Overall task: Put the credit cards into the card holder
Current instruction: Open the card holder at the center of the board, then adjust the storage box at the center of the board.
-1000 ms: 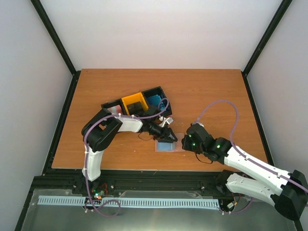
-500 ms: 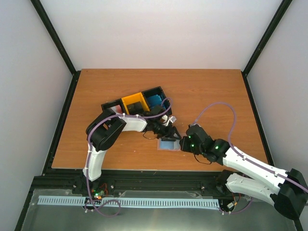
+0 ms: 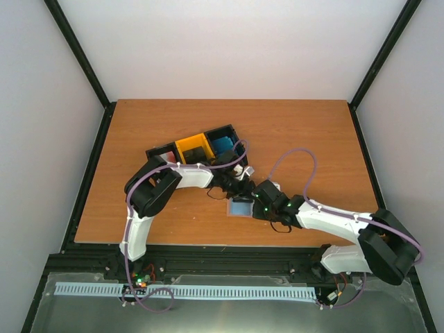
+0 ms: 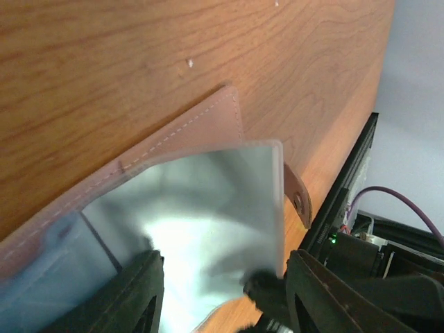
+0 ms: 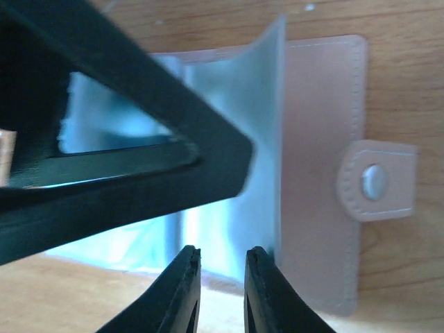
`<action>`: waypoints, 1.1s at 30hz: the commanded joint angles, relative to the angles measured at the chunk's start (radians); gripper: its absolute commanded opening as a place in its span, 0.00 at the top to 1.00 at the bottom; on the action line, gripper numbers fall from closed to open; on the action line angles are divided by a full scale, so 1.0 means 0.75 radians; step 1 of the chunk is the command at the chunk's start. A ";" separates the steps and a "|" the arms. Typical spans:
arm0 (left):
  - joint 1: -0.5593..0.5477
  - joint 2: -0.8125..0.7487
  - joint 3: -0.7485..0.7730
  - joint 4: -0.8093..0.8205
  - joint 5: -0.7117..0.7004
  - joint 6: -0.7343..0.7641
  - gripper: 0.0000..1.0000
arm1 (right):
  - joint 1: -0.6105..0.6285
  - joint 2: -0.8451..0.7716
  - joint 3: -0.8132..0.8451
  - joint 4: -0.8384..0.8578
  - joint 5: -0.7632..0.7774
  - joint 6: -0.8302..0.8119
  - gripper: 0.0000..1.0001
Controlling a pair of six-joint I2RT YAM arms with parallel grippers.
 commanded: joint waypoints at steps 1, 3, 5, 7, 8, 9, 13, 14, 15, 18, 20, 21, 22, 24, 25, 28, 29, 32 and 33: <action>-0.006 -0.028 0.056 -0.187 -0.119 0.049 0.49 | -0.026 0.036 -0.031 0.040 0.179 0.045 0.80; -0.002 -0.059 0.080 -0.246 -0.159 0.065 0.47 | -0.034 0.040 -0.039 0.046 0.201 0.054 0.77; 0.009 -0.094 0.104 -0.314 -0.206 0.072 0.45 | -0.043 0.043 -0.046 0.064 0.198 0.056 0.76; 0.034 -0.142 0.109 -0.353 -0.247 0.065 0.43 | -0.046 0.054 -0.044 0.080 0.182 0.046 0.74; 0.057 -0.171 0.111 -0.374 -0.260 0.062 0.42 | -0.046 0.059 -0.041 0.087 0.170 0.032 0.73; 0.080 -0.205 0.106 -0.382 -0.263 0.064 0.41 | -0.047 0.064 -0.035 0.096 0.158 0.017 0.72; 0.165 -0.333 0.105 -0.398 -0.237 0.100 0.36 | -0.048 0.078 0.009 0.099 0.109 -0.043 0.71; 0.175 -0.350 0.113 -0.411 -0.230 0.119 0.36 | -0.048 0.083 0.029 0.084 0.106 -0.051 0.71; 0.183 -0.364 0.123 -0.430 -0.231 0.135 0.36 | -0.048 0.084 0.051 0.055 0.108 -0.052 0.71; 0.206 -0.397 0.144 -0.515 -0.291 0.172 0.38 | -0.048 0.061 0.129 -0.076 0.142 -0.032 0.71; 0.239 -0.453 0.123 -0.540 -0.358 0.178 0.39 | -0.049 0.030 0.187 -0.178 0.176 -0.013 0.70; 0.261 -0.491 0.110 -0.554 -0.390 0.182 0.39 | -0.048 0.018 0.208 -0.210 0.177 -0.021 0.69; 0.290 -0.522 0.100 -0.569 -0.418 0.190 0.39 | -0.048 0.009 0.230 -0.237 0.173 -0.032 0.68; 0.355 -0.582 0.097 -0.610 -0.474 0.224 0.38 | -0.048 0.015 0.274 -0.268 0.132 -0.075 0.63; 0.381 -0.600 0.102 -0.636 -0.501 0.242 0.38 | -0.048 0.035 0.305 -0.289 0.103 -0.102 0.62; 0.454 -0.643 0.112 -0.704 -0.545 0.288 0.38 | -0.045 0.118 0.413 -0.369 0.031 -0.175 0.63; 0.477 -0.654 0.108 -0.719 -0.552 0.299 0.38 | -0.042 0.136 0.442 -0.380 0.016 -0.194 0.65; 0.537 -0.691 0.090 -0.757 -0.584 0.327 0.38 | -0.037 0.178 0.495 -0.363 -0.019 -0.244 0.80; 0.556 -0.700 0.087 -0.771 -0.604 0.337 0.39 | -0.036 0.198 0.509 -0.357 -0.028 -0.259 0.84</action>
